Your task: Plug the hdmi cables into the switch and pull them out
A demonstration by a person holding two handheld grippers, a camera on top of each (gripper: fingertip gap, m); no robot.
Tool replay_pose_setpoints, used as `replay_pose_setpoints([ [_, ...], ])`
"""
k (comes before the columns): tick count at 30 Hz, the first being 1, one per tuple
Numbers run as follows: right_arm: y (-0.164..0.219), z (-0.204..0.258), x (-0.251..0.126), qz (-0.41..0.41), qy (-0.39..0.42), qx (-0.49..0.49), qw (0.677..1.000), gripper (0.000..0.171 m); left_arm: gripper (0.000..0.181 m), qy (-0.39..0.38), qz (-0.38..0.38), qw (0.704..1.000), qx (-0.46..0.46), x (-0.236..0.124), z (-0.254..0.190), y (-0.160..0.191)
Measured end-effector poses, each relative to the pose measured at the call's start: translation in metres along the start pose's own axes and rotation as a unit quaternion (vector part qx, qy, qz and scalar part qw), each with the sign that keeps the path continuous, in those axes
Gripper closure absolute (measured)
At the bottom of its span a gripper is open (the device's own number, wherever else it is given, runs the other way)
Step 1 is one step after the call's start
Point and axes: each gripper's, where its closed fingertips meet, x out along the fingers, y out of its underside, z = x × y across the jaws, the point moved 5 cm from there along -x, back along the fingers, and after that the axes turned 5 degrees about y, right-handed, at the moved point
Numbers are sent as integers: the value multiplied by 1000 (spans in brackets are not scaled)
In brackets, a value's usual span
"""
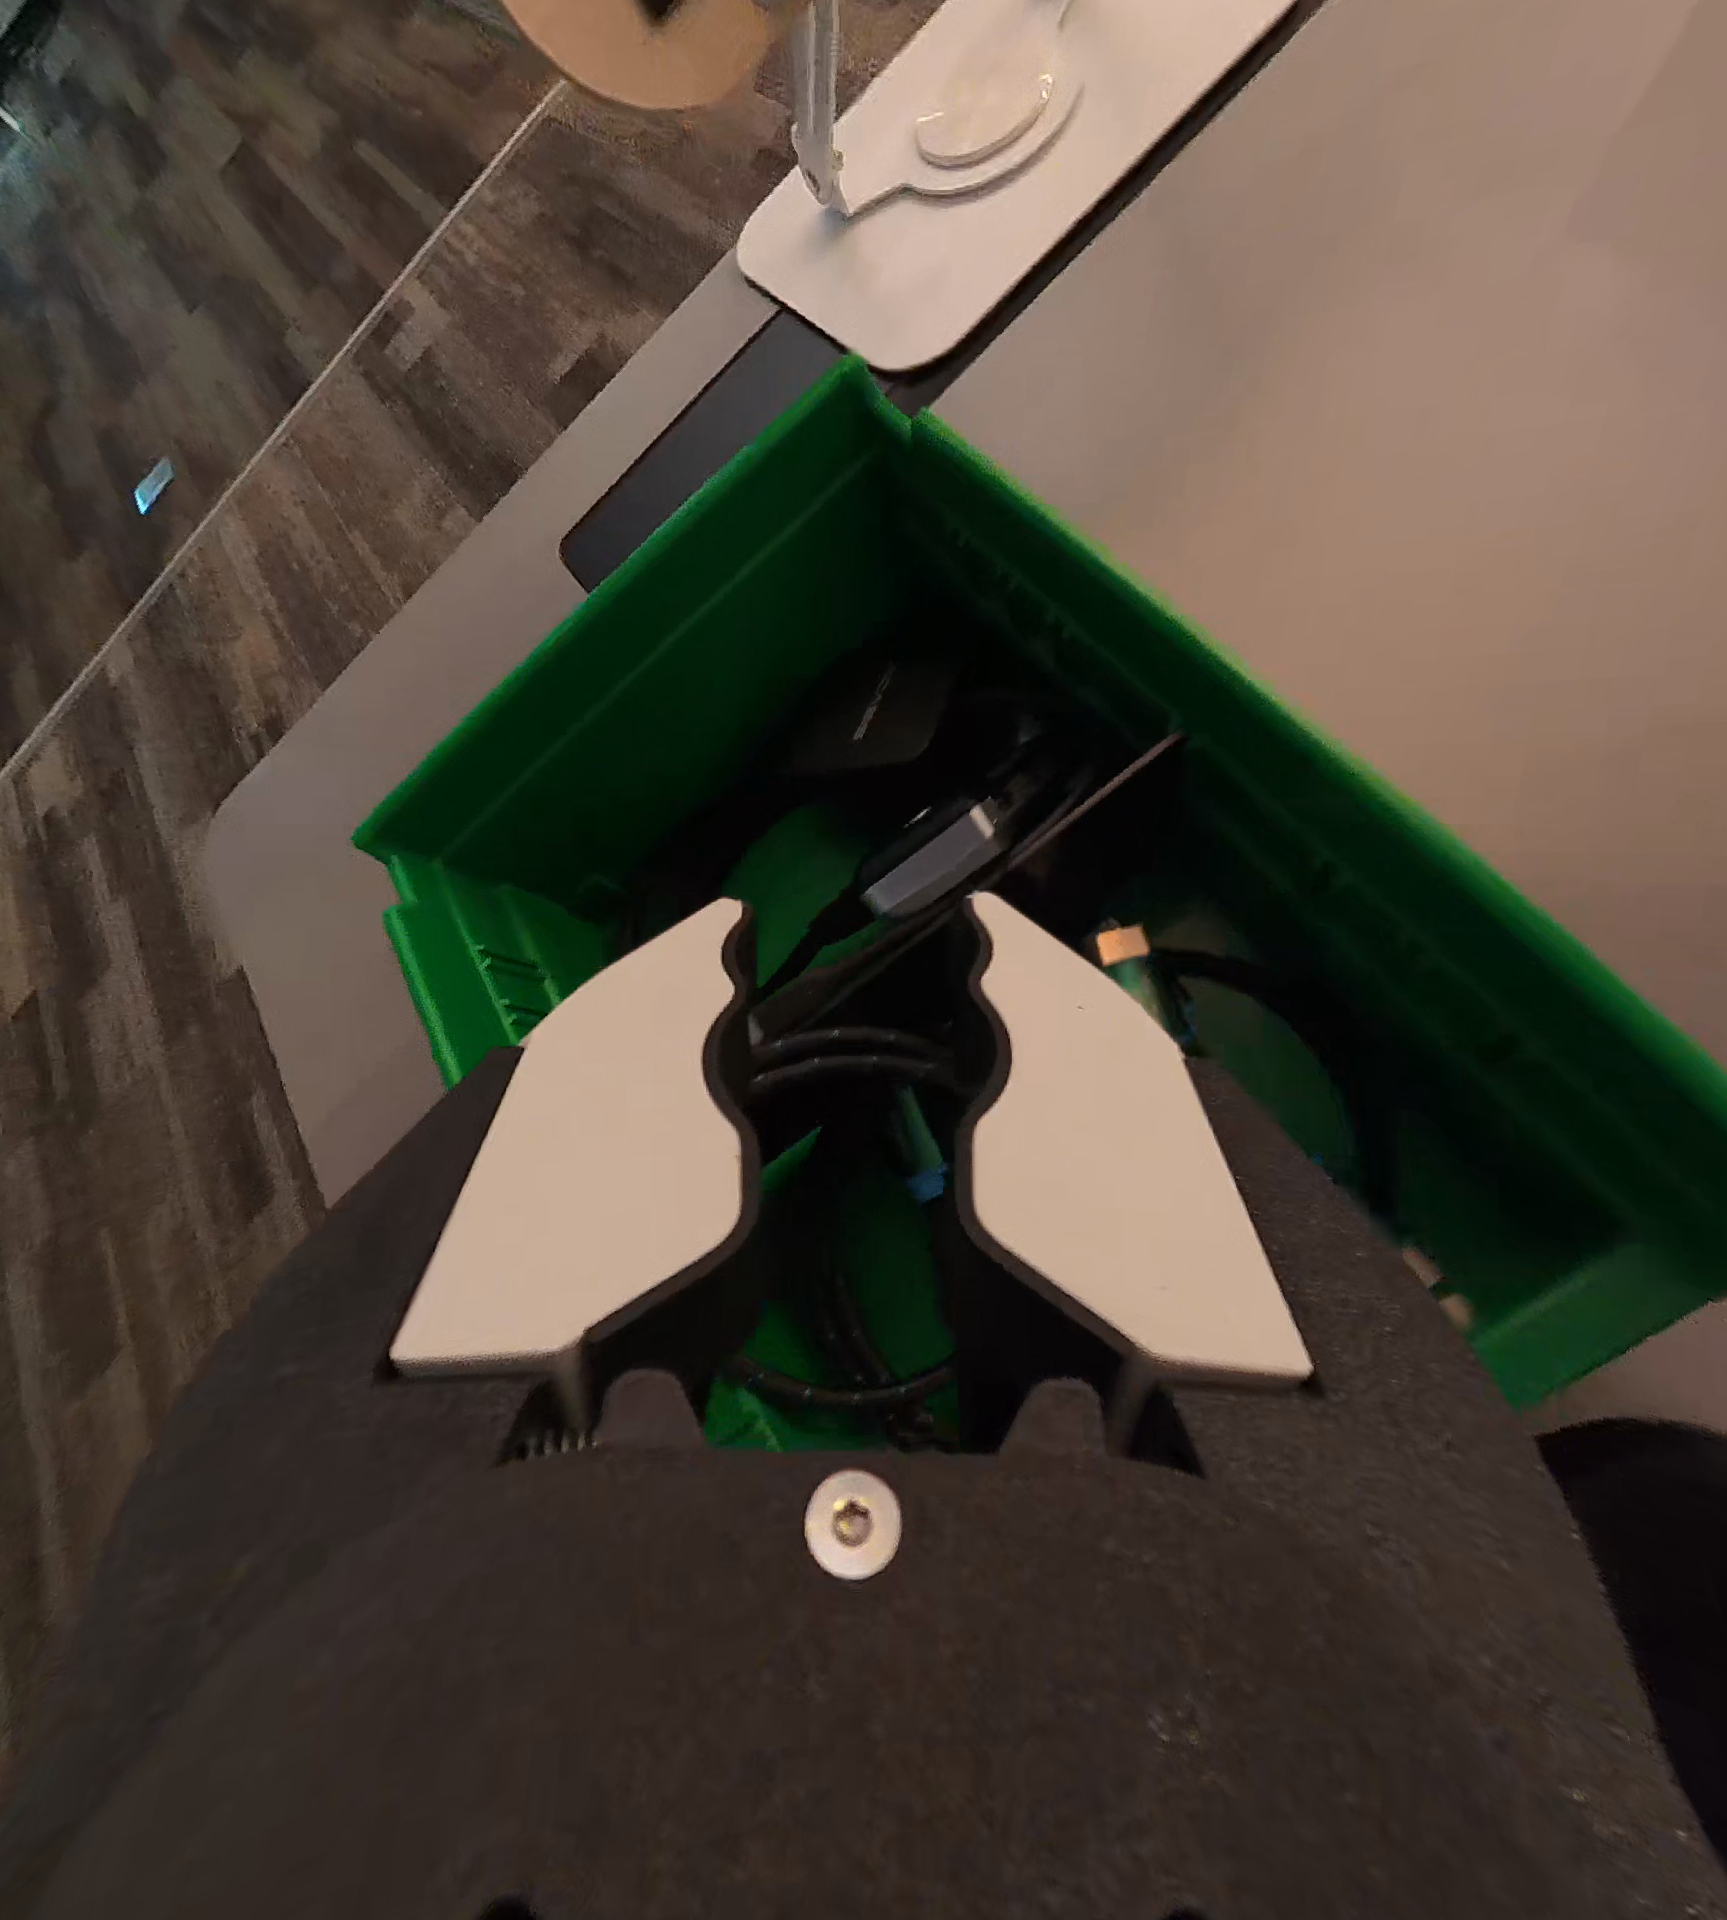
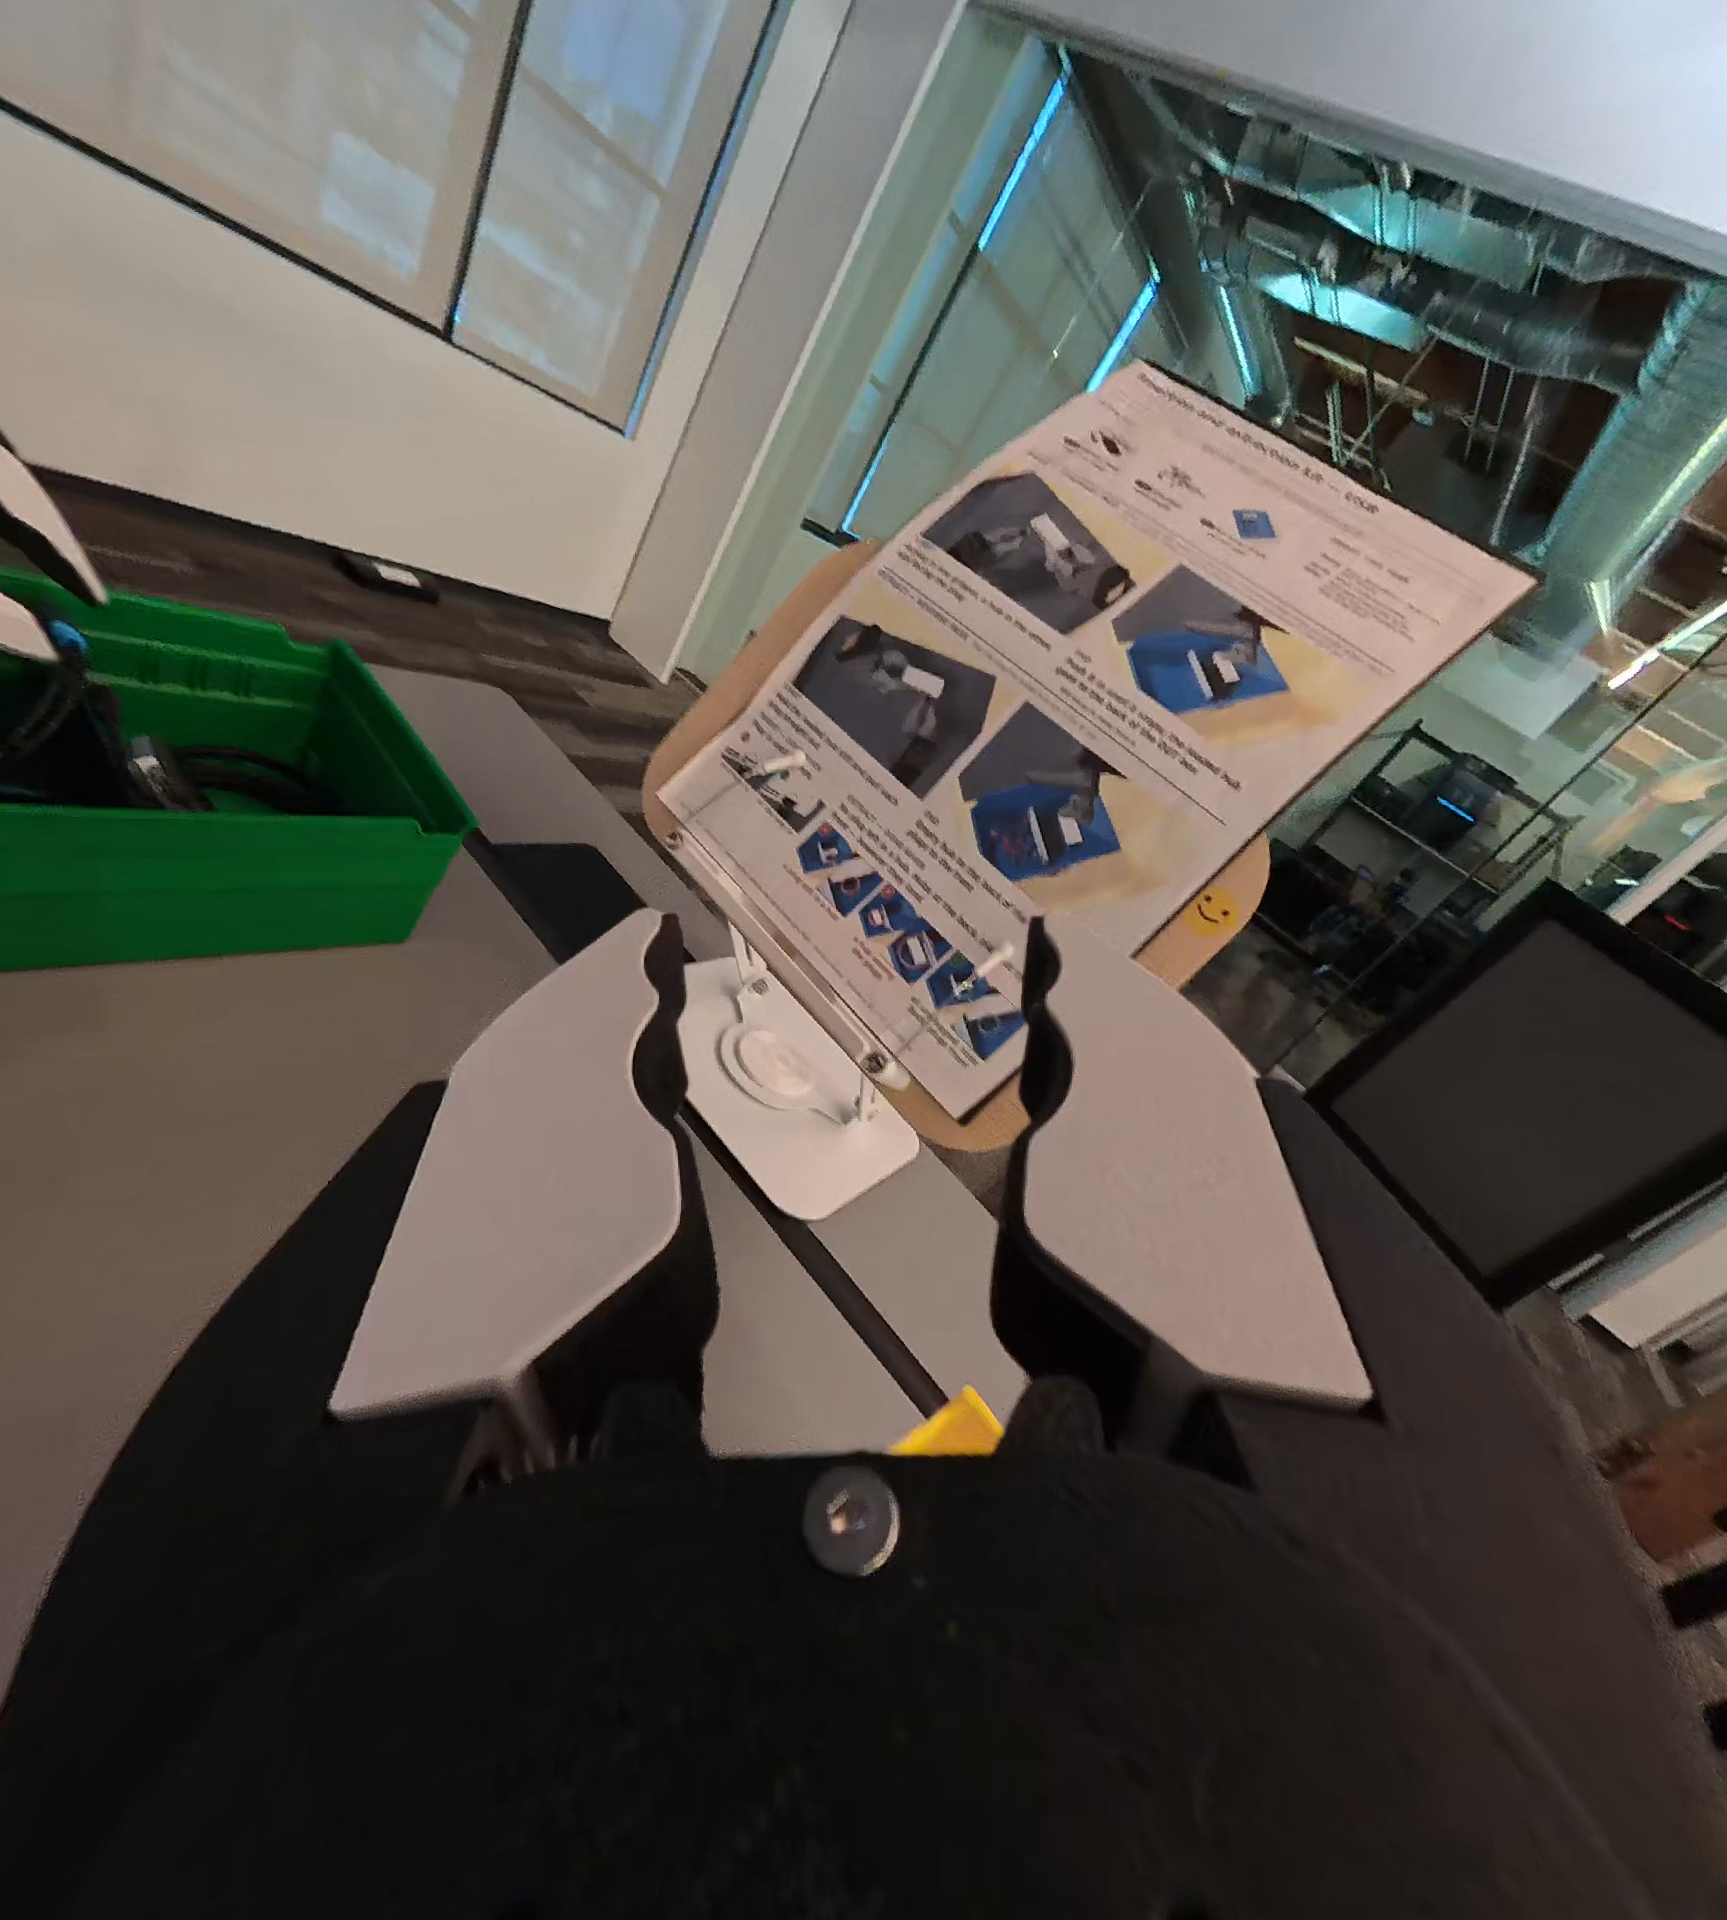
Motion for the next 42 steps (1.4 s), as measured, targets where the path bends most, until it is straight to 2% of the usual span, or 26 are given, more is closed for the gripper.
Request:
replay_pose_setpoints([
  [6, 4, -20, -10, -11, 9, 31, 999, 108, 146, 4, 105, 991, 83, 3, 18, 35],
  [11, 9, -34, -21, -7, 25, 44, 999, 108, 141, -13, 209, 960, 186, 20, 25, 58],
  [13, 12, -39, -23, -5, 28, 48, 998, 108, 138, -38, 229, 946, 226, 29, 27, 62],
  [16, 15, -43, -25, 0, 32, 51, 998, 108, 138, -56, 238, 940, 238, 42, 31, 65],
  [22, 17, -45, -27, 4, 31, 53, 998, 110, 144, -64, 221, 947, 224, 46, 35, 66],
  [29, 20, -45, -26, 9, 26, 52, 998, 110, 166, -95, 206, 946, 231, 18, 33, 56],
  [34, 22, -43, -25, 15, 17, 54, 998, 110, 168, -91, 180, 965, 168, -3, 36, 50],
  [36, 24, -42, -24, 22, 14, 51, 998, 110, 169, -44, 173, 976, 127, -7, 28, 48],
  [38, 26, -41, -22, 28, 11, 49, 998, 110, 168, -4, 174, 981, 88, -5, 18, 46],
  [42, 27, -37, -19, 36, 4, 45, 998, 110, 168, -17, 222, 972, 69, 14, 7, 46],
])
